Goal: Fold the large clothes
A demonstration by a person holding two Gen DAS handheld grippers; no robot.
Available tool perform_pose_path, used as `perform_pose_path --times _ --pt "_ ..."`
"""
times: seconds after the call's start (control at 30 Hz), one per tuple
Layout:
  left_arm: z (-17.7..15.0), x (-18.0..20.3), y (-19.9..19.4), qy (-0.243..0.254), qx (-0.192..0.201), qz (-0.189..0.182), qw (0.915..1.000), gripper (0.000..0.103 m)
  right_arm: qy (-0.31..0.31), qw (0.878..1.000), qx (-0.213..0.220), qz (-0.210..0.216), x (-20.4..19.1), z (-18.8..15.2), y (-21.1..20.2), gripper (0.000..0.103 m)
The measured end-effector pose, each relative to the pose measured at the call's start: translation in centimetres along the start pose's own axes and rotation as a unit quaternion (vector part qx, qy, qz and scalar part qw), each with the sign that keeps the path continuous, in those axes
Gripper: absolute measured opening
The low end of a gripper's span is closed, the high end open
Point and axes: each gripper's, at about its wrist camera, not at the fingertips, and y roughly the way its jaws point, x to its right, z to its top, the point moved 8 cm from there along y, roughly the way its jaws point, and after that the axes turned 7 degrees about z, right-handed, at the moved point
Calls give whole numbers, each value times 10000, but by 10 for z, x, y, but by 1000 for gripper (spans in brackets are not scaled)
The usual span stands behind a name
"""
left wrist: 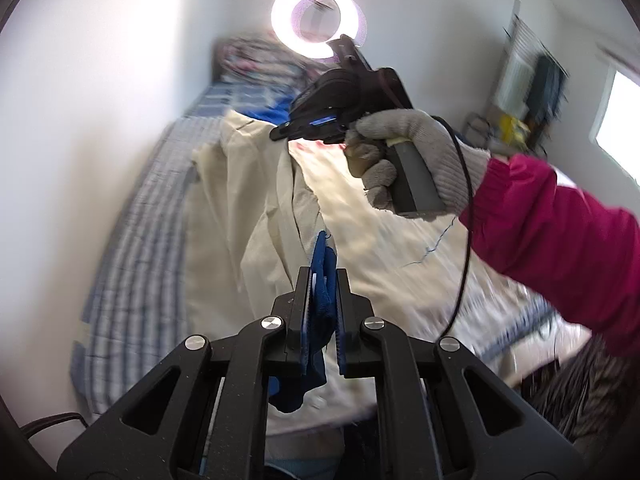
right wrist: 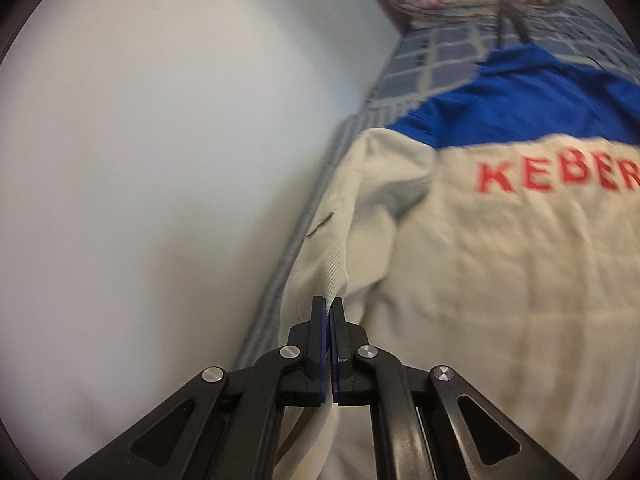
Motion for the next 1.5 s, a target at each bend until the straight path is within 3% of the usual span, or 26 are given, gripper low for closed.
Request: perform_pose_path --times 0.07,0.2,0.23,0.3,0.47,0.53,0.63,0.77,0.93,1.13,1.23,1.43,1.47,1.5 --pt "-5 13 2 140 -169 -161 9996 8 183 9996 -57 -192 25 -16 -8 0" --pt "-14 26 6 99 -375 -446 9983 21 421 9982 -95 -408 63 -30 -15 0" --pt "-14 25 6 27 -392 -486 9980 23 455 9976 -113 -516 71 -33 -16 0" --pt "-10 19 7 -169 -421 -569 9973 40 558 9958 -145 -712 83 -40 -15 0" --pt "-11 -18 5 -983 -534 -621 9918 42 621 9901 -704 -1043 100 -72 -8 5" --pt "-16 -32 12 -1423 -674 -675 9852 42 411 9874 -831 -1285 100 -81 -12 13" --pt "-34 -51 26 -2015 -979 -747 9717 42 133 9876 -864 -1306 92 -99 -28 29" --pt "-63 -56 43 -2477 -1419 -872 9544 42 -254 9885 -835 -1233 72 -114 -56 29" --pt "-84 -50 55 -2763 -1649 -1022 9413 42 -654 9909 -683 -955 38 -111 -69 33" --pt "-90 -38 56 -2745 -1669 -1081 9408 42 -1283 9852 -647 -934 -8 -98 -55 35" --pt "-96 -34 61 -2799 -1719 -1057 9386 42 -1493 9819 -605 -999 -21 -92 -39 45" --pt "-99 -30 69 -2795 -1741 -1065 9382 42 -1781 9733 -866 -1163 -37 -77 8 48" --pt "-98 -29 69 -2770 -1738 -1083 9388 32 -1835 9710 -918 -1224 -41 -76 16 48" --pt "-97 -28 67 -2731 -1730 -1102 9399 15 -1875 9689 -969 -1291 -43 -74 25 48"
